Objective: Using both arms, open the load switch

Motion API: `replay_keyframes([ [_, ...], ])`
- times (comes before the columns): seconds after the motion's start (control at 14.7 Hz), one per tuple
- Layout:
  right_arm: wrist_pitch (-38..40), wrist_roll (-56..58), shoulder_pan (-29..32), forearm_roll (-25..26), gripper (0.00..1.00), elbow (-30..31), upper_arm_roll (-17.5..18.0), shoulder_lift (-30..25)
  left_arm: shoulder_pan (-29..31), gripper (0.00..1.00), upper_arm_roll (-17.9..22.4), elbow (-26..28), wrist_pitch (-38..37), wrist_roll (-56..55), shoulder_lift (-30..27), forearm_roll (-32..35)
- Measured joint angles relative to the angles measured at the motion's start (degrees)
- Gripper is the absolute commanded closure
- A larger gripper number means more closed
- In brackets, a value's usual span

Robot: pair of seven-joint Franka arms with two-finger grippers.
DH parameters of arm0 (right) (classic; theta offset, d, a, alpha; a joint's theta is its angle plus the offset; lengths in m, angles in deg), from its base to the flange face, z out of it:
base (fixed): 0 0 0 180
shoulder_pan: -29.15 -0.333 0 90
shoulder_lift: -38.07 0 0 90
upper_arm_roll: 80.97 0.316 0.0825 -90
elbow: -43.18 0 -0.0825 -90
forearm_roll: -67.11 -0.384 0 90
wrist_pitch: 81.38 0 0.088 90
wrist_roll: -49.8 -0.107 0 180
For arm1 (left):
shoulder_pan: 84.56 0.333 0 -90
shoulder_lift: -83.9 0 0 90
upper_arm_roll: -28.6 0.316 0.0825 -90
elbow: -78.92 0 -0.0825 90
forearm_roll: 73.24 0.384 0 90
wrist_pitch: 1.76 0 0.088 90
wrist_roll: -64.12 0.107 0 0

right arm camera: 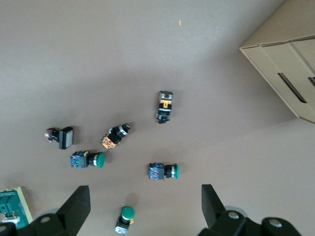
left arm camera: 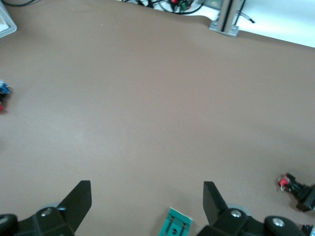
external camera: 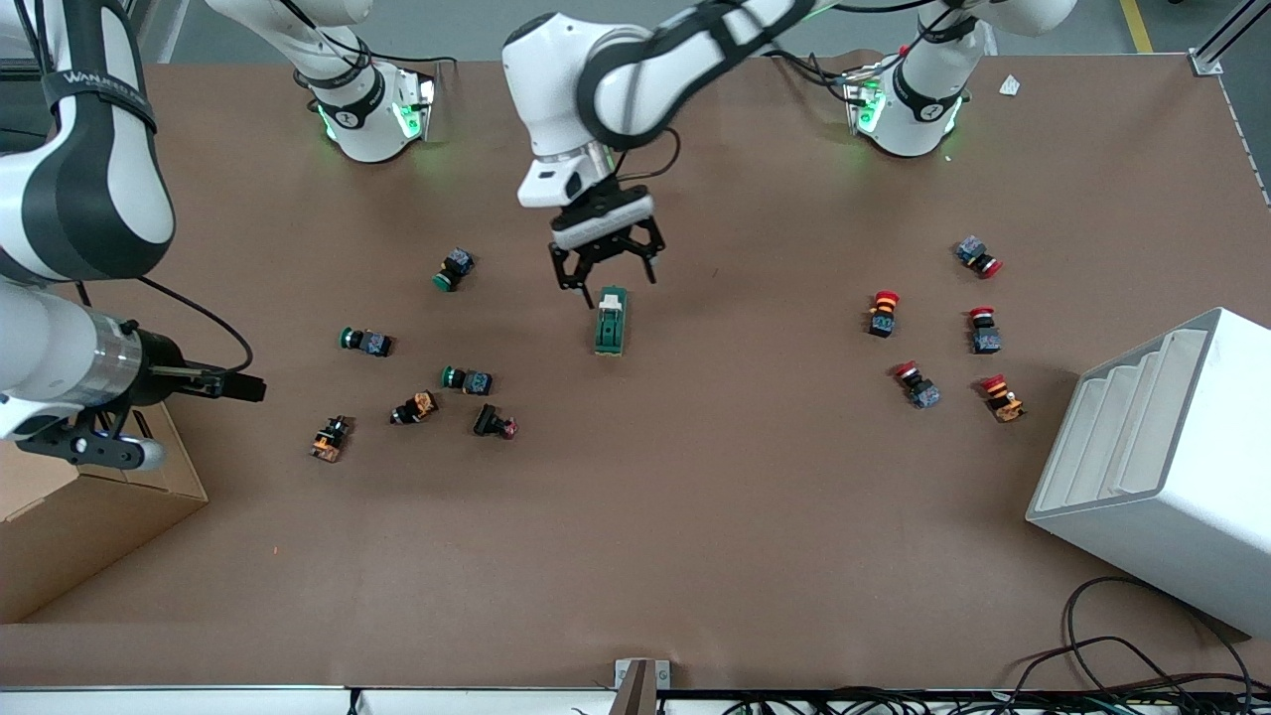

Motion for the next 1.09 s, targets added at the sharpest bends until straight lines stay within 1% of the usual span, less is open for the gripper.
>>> replay_keyframes([
  [0.2, 1.63, 4.92, -2.38, 0.0, 0.0, -0.01, -5.5, -2.01, 6.63, 0.0, 0.04, 0.01, -0.16, 9.77, -5.04, -8.91],
  [0.27, 2.66, 5.82, -2.78, 0.0, 0.0, -0.01, -6.63, -2.74, 8.52, 0.0, 0.06, 0.03, -0.55, 12.35, -6.19, -10.89],
  [0.61, 6.11, 6.34, -3.92, 0.0, 0.0, 0.01, -8.52, -6.52, 16.61, 0.0, 0.13, -0.07, -5.42, 26.53, -10.11, -17.04],
  [0.75, 7.18, 6.34, -4.08, -0.01, 0.0, 0.02, -8.71, -7.65, 20.87, 0.0, 0.78, -0.26, -5.58, 33.95, -12.36, -23.25],
  [0.82, 7.69, 6.35, -4.13, -0.01, 0.0, 0.03, -8.76, -8.11, 22.34, 0.0, 2.31, -0.36, -5.59, 39.13, -13.89, -26.42],
  [1.02, 8.62, 6.35, -4.37, -0.58, 0.0, 0.05, -9.17, -9.31, 24.43, 0.0, 10.42, -0.41, -6.07, 56.16, -19.31, -36.57],
  [1.09, 8.85, 6.35, -4.45, -1.09, 0.0, 0.06, -9.67, -9.72, 25.71, 0.0, 12.43, -0.39, -6.82, 61.45, -21.07, -39.76],
])
